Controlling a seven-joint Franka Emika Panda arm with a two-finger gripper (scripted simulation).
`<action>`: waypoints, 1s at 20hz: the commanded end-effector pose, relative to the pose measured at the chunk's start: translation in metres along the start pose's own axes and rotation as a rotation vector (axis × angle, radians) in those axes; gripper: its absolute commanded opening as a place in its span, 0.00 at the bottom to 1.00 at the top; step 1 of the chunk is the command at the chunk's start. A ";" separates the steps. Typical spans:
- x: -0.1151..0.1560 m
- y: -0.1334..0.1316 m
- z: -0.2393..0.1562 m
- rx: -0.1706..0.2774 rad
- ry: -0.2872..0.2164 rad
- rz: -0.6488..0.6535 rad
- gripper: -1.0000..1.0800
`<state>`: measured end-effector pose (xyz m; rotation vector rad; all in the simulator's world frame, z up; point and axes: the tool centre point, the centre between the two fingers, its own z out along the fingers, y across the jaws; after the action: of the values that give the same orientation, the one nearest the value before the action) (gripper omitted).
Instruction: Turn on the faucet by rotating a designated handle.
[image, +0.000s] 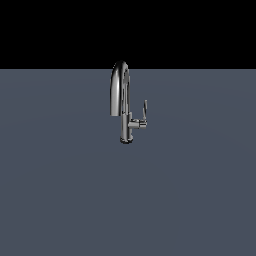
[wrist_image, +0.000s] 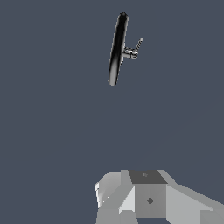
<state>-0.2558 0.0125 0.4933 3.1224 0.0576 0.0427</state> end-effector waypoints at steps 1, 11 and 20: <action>0.000 0.000 0.000 0.000 0.000 0.000 0.00; 0.014 -0.001 0.001 0.034 -0.030 0.035 0.00; 0.052 0.000 0.007 0.127 -0.110 0.131 0.00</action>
<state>-0.2114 0.0145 0.4888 3.2267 -0.1188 -0.1075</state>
